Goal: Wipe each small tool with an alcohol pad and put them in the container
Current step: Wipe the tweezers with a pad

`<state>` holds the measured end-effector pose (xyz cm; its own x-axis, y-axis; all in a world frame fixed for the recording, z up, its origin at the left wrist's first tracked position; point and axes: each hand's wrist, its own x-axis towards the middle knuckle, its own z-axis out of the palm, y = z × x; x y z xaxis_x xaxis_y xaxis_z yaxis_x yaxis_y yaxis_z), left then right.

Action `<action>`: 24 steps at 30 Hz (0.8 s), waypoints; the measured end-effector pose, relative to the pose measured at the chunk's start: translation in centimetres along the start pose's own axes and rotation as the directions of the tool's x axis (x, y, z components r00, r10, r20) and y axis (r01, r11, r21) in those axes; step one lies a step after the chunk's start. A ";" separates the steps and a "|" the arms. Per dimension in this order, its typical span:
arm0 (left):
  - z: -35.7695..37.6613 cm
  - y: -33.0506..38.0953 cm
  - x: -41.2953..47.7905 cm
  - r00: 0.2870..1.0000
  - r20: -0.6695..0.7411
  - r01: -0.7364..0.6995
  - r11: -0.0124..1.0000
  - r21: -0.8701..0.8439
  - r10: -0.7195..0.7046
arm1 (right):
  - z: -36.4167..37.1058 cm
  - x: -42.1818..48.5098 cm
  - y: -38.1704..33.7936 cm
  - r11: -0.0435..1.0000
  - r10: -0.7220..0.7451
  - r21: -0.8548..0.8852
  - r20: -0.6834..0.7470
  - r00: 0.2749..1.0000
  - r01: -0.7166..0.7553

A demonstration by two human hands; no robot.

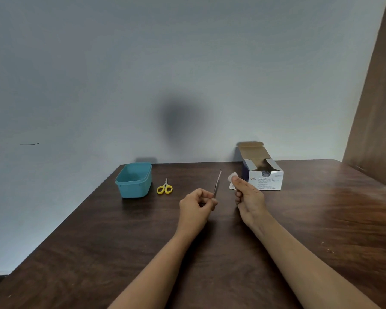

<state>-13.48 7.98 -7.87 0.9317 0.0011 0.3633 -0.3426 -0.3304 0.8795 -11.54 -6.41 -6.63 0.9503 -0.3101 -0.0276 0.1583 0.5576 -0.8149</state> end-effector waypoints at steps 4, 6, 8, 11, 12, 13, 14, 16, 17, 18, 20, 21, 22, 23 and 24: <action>-0.2 0.1 0.0 0.999 -0.020 0.036 0.987 -0.155 -0.040 | 0.0 -0.3 0.1 0.993 -0.031 -0.116 0.071 0.997 0.039; -0.2 0.2 0.0 0.999 -0.024 0.031 0.979 -0.203 -0.036 | 0.1 -0.7 0.2 0.975 -0.049 -0.208 0.111 0.993 0.071; -0.2 0.3 0.0 0.999 -0.021 0.022 0.975 -0.220 -0.028 | 0.2 -1.0 0.2 0.954 -0.063 -0.282 0.156 0.986 0.105; -0.2 0.2 -0.1 1.000 -0.010 0.008 0.978 -0.210 -0.011 | 0.2 -1.3 0.2 0.919 -0.069 -0.365 0.220 0.973 0.148; -0.3 0.2 -0.1 1.000 -0.008 0.005 0.979 -0.205 -0.007 | 0.2 -1.3 0.2 0.912 -0.065 -0.381 0.233 0.970 0.153; -0.3 0.2 -0.1 1.000 -0.008 0.002 0.980 -0.201 -0.004 | 0.1 -1.3 0.2 0.907 -0.061 -0.392 0.241 0.969 0.155; -0.3 0.2 -0.1 1.000 -0.009 -0.001 0.980 -0.197 -0.001 | 0.1 -1.3 0.2 0.904 -0.057 -0.398 0.247 0.967 0.155; -0.3 0.2 -0.1 1.000 -0.012 -0.004 0.983 -0.185 0.002 | 0.1 -1.2 0.2 0.901 -0.058 -0.401 0.260 0.964 0.162; -0.3 0.2 -0.1 1.000 -0.014 -0.005 0.984 -0.178 0.003 | 0.0 -1.2 0.2 0.898 -0.059 -0.406 0.272 0.961 0.170; -0.2 0.2 -0.1 1.000 -0.015 -0.007 0.985 -0.170 0.004 | 0.0 -1.1 0.3 0.893 -0.058 -0.413 0.284 0.957 0.177; -0.2 0.2 -0.1 1.000 -0.014 -0.015 0.988 -0.154 0.013 | 0.0 -1.1 0.3 0.887 -0.050 -0.423 0.306 0.951 0.183; -0.2 0.2 -0.1 1.000 -0.013 -0.021 0.989 -0.146 0.020 | 0.0 -1.1 0.3 0.885 -0.047 -0.427 0.316 0.948 0.186; -0.2 0.3 -0.1 1.000 -0.013 -0.027 0.990 -0.138 0.025 | 0.0 -1.1 0.3 0.882 -0.045 -0.430 0.328 0.944 0.192; -0.2 0.3 -0.1 0.999 -0.014 -0.030 0.991 -0.130 0.029 | 0.0 -1.0 0.4 0.880 -0.044 -0.432 0.344 0.938 0.199; -0.2 0.2 -0.1 0.999 -0.014 -0.032 0.992 -0.124 0.031 | 0.0 -1.0 0.4 0.877 -0.043 -0.432 0.360 0.932 0.208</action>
<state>-13.70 8.10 -7.64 0.9190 0.0039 0.3943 -0.3846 -0.2109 0.8987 -12.48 -5.88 -6.96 0.9753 -0.0362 0.2179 0.2204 0.0918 -0.9711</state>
